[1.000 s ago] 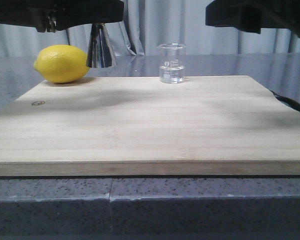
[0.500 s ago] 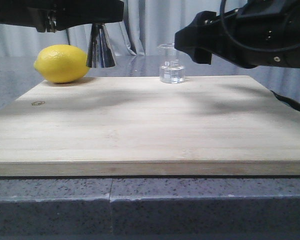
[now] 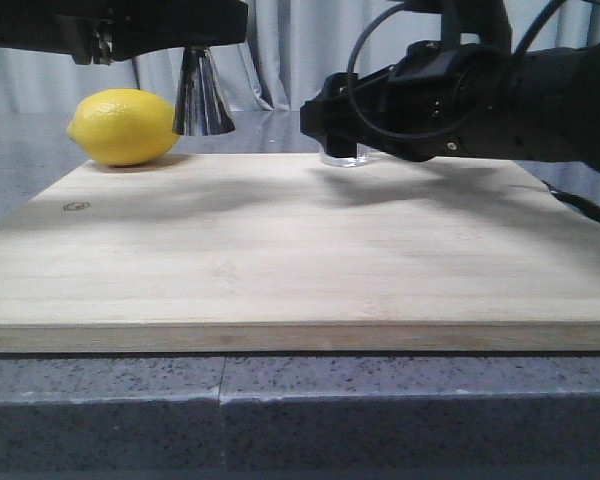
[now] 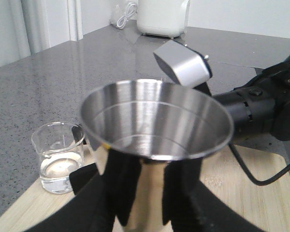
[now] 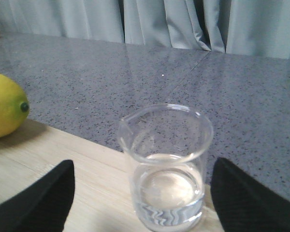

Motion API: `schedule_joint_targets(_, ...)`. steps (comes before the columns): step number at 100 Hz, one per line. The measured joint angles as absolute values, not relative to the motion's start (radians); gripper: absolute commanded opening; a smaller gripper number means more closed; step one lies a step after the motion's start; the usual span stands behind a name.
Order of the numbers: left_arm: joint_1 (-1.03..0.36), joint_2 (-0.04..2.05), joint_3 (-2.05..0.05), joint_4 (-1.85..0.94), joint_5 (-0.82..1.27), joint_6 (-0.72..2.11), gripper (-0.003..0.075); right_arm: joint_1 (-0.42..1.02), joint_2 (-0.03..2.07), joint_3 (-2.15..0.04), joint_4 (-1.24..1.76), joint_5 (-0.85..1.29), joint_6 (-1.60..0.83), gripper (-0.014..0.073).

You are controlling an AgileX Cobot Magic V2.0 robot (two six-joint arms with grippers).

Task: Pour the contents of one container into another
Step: 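Reach the right gripper to the glass beaker and grasp it, then lift the glass beaker with the right gripper toward the held jigger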

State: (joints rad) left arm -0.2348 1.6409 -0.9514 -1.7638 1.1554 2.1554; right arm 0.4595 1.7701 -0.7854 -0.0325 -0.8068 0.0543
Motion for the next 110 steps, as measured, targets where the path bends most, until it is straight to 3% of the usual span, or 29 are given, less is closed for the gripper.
schedule_joint_targets(56,-0.235,1.641,-0.951,-1.764,1.155,2.155,0.0206,0.457,1.873,-0.91,-0.034,-0.753,0.048,0.0518)
schedule_joint_targets(82,-0.235,1.641,-0.951,-1.764,1.155,2.155,0.0206,0.441,1.873,-0.91,-0.036,-0.721,0.046,0.0367)
schedule_joint_targets(110,-0.235,1.641,-0.951,-1.764,1.155,2.155,0.0206,0.441,1.873,-0.91,-0.05,-0.721,0.046,0.0317)
